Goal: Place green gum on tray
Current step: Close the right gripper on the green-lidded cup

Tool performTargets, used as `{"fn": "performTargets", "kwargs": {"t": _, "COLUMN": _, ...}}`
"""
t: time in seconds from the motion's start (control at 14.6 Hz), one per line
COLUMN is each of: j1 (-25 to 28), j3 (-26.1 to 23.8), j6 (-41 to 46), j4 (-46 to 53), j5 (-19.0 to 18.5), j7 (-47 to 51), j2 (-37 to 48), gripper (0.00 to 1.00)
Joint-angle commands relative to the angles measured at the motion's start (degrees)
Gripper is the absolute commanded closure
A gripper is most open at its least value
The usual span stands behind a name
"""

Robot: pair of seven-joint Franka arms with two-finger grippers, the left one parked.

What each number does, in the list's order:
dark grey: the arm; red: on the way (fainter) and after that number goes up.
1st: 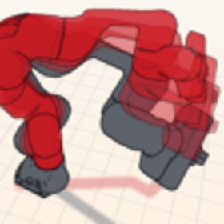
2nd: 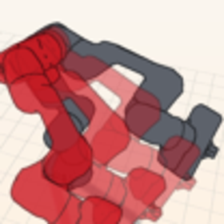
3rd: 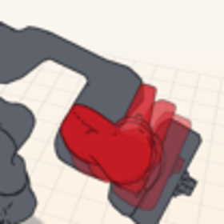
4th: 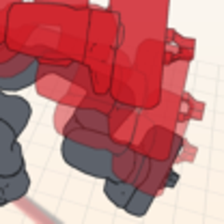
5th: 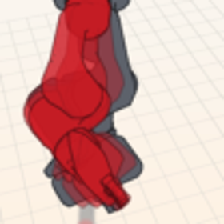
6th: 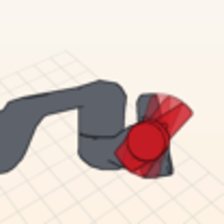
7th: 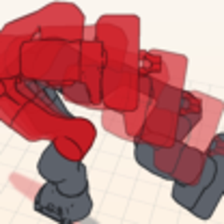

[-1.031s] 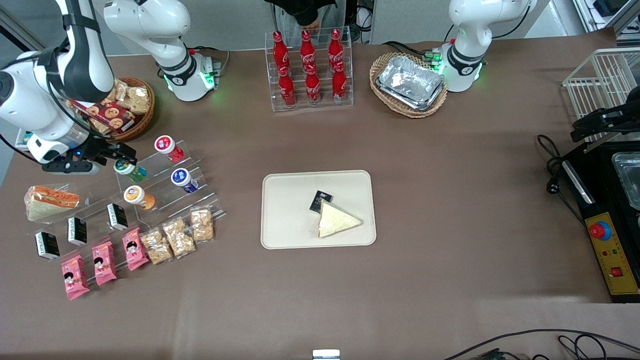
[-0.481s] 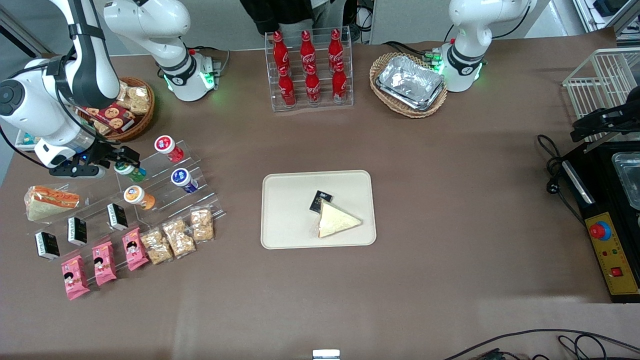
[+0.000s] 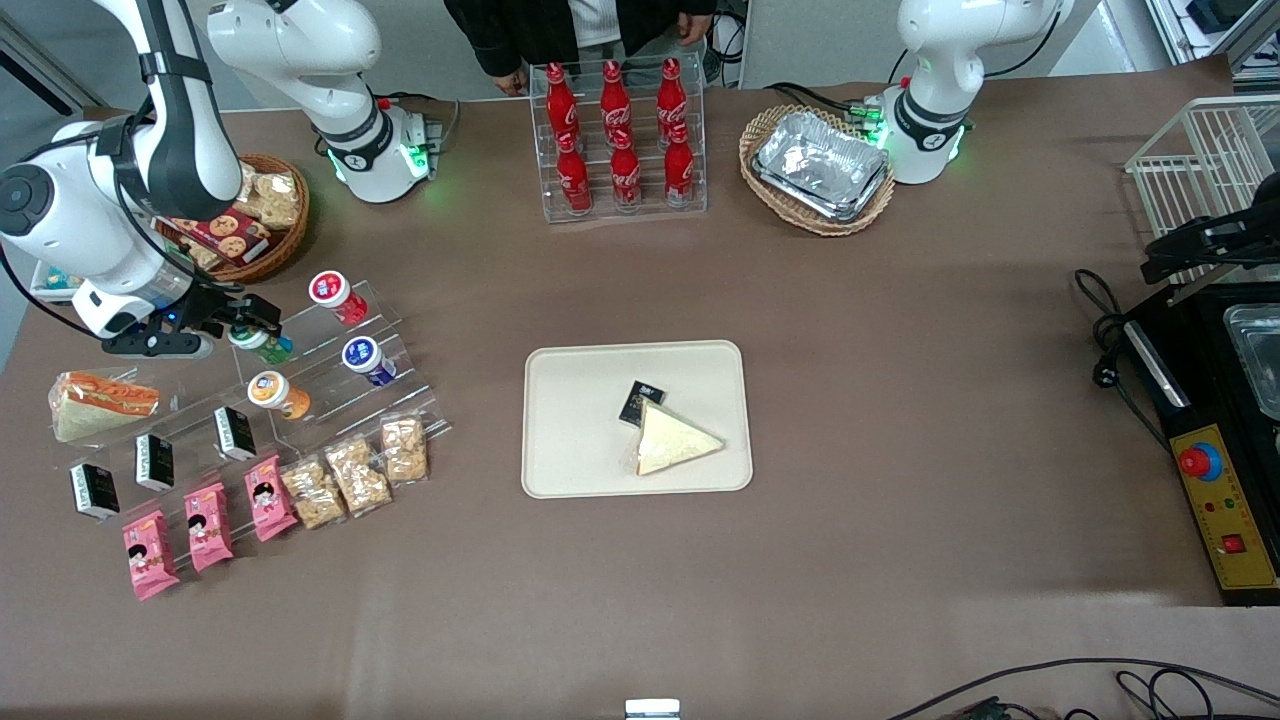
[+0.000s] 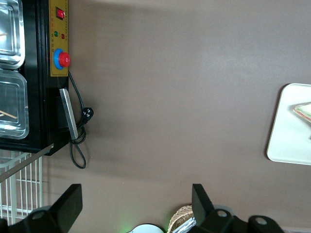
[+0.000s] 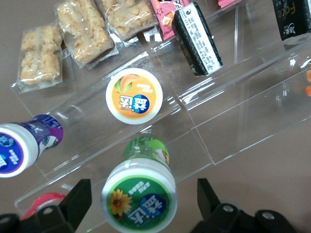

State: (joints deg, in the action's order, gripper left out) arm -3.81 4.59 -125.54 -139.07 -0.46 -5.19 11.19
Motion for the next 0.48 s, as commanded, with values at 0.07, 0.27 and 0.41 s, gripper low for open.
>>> {"fn": "performTargets", "kwargs": {"t": 0.07, "j1": -0.15, "j3": 0.16, "j6": -1.46, "j4": -0.33, "j5": -0.60, "j7": -0.70, "j2": -0.73, "gripper": 0.33}}
{"fn": "performTargets", "kwargs": {"t": 0.27, "j1": -0.15, "j3": 0.16, "j6": -1.46, "j4": -0.24, "j5": -0.60, "j7": -0.70, "j2": -0.99, "gripper": 0.60}}
{"fn": "performTargets", "kwargs": {"t": 0.41, "j1": -0.15, "j3": 0.16, "j6": -1.28, "j4": -0.06, "j5": -0.60, "j7": -0.70, "j2": -0.99, "gripper": 0.70}}
